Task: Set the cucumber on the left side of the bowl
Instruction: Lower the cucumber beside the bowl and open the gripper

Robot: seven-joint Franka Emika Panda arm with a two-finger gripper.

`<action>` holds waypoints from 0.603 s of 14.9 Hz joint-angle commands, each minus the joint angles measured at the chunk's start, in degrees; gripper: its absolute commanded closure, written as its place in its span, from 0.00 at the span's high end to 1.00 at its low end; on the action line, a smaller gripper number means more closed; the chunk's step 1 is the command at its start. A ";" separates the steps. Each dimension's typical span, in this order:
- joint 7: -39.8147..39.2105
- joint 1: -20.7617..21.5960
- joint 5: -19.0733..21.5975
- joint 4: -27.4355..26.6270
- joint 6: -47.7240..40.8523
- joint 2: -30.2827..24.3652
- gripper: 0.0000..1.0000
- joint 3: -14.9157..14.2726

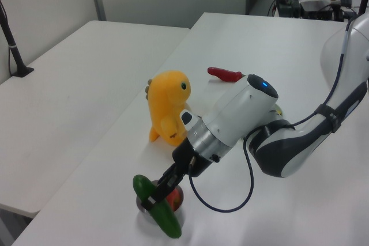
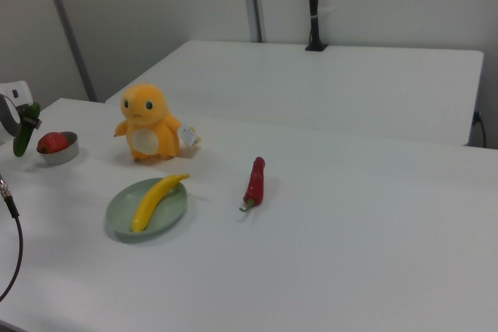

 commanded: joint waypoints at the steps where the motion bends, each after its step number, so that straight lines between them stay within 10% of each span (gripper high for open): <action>1: 1.74 0.68 -1.22 1.65 1.64 1.30 0.77 -1.14; 9: 1.65 0.59 -1.22 1.65 1.72 1.30 0.80 -1.75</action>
